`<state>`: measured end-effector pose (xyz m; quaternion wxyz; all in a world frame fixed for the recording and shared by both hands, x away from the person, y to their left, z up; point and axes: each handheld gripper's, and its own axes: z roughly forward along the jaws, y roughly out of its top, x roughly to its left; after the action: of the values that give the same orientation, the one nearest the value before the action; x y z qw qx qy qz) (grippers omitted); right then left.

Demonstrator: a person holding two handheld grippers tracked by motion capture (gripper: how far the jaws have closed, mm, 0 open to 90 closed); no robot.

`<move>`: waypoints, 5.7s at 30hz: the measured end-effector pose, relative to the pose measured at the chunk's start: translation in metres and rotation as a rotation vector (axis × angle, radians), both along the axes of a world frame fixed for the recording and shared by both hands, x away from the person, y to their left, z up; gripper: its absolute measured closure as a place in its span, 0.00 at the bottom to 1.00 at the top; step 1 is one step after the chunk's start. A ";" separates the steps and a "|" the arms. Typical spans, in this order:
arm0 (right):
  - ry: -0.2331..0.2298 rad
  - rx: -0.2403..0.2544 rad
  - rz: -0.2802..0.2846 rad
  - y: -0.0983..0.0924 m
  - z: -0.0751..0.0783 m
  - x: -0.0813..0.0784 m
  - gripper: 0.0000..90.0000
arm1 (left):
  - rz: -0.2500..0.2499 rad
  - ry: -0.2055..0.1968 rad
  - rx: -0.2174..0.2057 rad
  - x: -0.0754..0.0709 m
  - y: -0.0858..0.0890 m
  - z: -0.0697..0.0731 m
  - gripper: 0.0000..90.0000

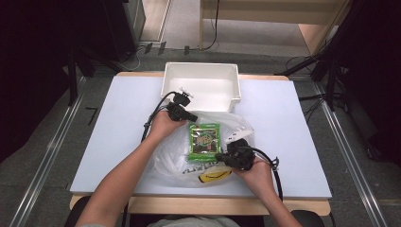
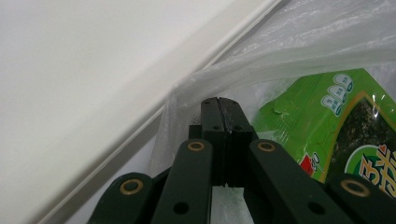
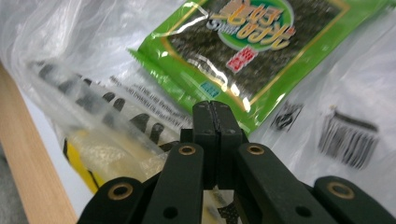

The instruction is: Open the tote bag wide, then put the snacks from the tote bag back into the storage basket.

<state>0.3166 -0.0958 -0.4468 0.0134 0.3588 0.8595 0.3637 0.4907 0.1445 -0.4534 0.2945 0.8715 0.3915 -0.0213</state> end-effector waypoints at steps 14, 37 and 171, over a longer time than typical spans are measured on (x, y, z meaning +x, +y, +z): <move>0.031 -0.032 0.022 -0.007 -0.019 -0.025 1.00 | 0.009 -0.021 -0.013 -0.003 0.000 -0.002 1.00; -0.070 0.024 -0.029 -0.008 0.035 0.006 1.00 | 0.013 -0.011 0.005 -0.004 -0.002 0.001 1.00; -0.075 0.061 -0.134 -0.027 0.039 0.069 0.56 | -0.026 -0.082 -0.189 -0.101 0.048 0.048 0.39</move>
<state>0.3852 -0.1224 -0.4078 0.0590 0.4021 0.8210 0.4011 0.3893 0.1922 -0.4056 0.3910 0.8450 0.3639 -0.0265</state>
